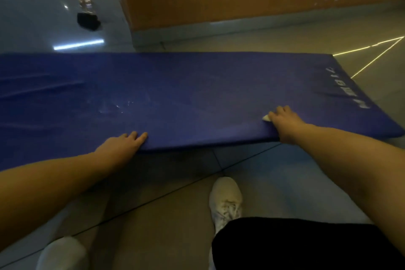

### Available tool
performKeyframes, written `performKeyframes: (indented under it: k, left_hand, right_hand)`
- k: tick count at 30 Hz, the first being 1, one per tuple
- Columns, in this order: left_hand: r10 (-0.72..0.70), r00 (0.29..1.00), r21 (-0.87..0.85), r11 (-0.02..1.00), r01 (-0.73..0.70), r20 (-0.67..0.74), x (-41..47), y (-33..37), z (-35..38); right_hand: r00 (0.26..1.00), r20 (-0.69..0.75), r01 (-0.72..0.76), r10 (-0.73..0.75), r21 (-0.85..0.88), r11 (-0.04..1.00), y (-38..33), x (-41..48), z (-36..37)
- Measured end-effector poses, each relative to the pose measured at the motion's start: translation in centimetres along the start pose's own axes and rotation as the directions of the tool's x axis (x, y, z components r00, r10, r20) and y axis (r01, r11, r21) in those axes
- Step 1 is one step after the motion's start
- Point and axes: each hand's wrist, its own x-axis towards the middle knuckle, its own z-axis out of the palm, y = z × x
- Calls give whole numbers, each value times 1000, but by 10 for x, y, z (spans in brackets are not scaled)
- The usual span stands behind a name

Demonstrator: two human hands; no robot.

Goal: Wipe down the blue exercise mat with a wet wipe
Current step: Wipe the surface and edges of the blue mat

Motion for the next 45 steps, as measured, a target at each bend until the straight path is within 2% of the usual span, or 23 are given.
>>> performKeyframes:
  k: [2, 4, 8, 11, 13, 15, 17, 19, 21, 23, 24, 29, 32, 34, 35, 36, 38, 40, 41, 42, 43, 44, 45]
  left_hand:
    - [-4, 1000, 14, 1000, 4, -7, 1, 5, 8]
    - [-14, 1000, 27, 1000, 14, -20, 4, 11, 17]
    - [-36, 997, 5, 999, 36, 64, 6, 22, 17]
    - [-89, 992, -122, 988, 99, 88, 4, 20, -18]
    - [-154, 987, -303, 939, 161, 47, 0, 7, -48]
    - [-210, 978, -600, 782, 168, 0, -9, -7, -82]
    - [-272, 962, -880, 463, 107, -26, -29, -20, -114]
    - [-270, 961, -990, 136, -26, -62, -52, -27, -139]
    - [-279, 953, -992, -13, -125, -117, -78, -33, -154]
    - [-330, 934, -983, -67, -170, -139, -97, -44, -160]
    - [-361, 921, -982, -60, -179, -146, -105, -50, -159]
    - [-530, 834, -987, 120, -105, -153, -115, -85, -137]
    - [-541, 830, -988, 134, -75, -137, -100, -91, -122]
    - [-549, 828, -991, 122, -55, -114, -84, -90, -111]
    - [-547, 831, -992, 114, -44, -100, -74, -88, -105]
    - [-541, 836, -993, 116, -32, -90, -63, -86, -99]
    - [-530, 845, -994, 110, -6, -63, -40, -80, -82]
    - [-522, 852, -995, 94, 20, -32, -17, -73, -62]
    - [-507, 862, -995, 93, 32, -19, -8, -69, -52]
    - [-482, 876, -995, 92, 42, -8, 0, -64, -42]
    - [-446, 895, -994, 96, 54, 5, 9, -60, -32]
    - [-405, 914, -991, 114, 71, 19, 18, -56, -23]
    - [-370, 929, -985, 146, 90, 30, 27, -52, -12]
  right_hand:
    - [999, 23, 32, -32, -4, 999, -11, 4, 1]
    - [998, -32, 55, -54, 30, 998, -19, 10, -2]
    - [982, -184, 81, -31, 273, 958, -49, 22, -32]
    - [983, -174, 132, -67, 396, 909, -94, 20, -82]
    - [971, -208, 205, -115, 488, 848, -133, 14, -119]
    - [955, -249, 282, -162, 588, 758, -170, 5, -155]
    - [929, -299, 362, -218, 619, 697, -206, -8, -194]
    - [914, -325, 404, -243, 666, 627, -235, -21, -229]
    - [907, -346, 421, -242, 698, 579, -256, -35, -258]
    - [897, -381, 437, -223, 695, 570, -268, -45, -279]
    - [893, -396, 442, -214, 685, 580, -273, -49, -288]
    - [871, -448, 467, -200, 633, 618, -295, -53, -309]
    - [898, -414, 384, -150, 570, 726, -311, -39, -301]
    - [932, -353, 295, -88, 593, 749, -324, -24, -289]
    - [951, -294, 273, -96, 651, 709, -330, -16, -281]
    - [966, -222, 255, -131, 746, 615, -335, -9, -272]
    - [967, -74, 160, -246, 921, 355, -342, -2, -250]
    - [950, 15, 27, -310, 991, 129, -350, 6, -219]
    - [951, 56, -60, -303, 998, -5, -356, 15, -201]
    - [958, 104, -131, -268, 988, -83, -361, 21, -183]
    - [966, 137, -164, -217, 980, -113, -365, 30, -167]
    - [980, 142, -153, -141, 986, -73, -368, 42, -150]
    - [990, 116, -114, -75, 993, 20, -367, 56, -131]
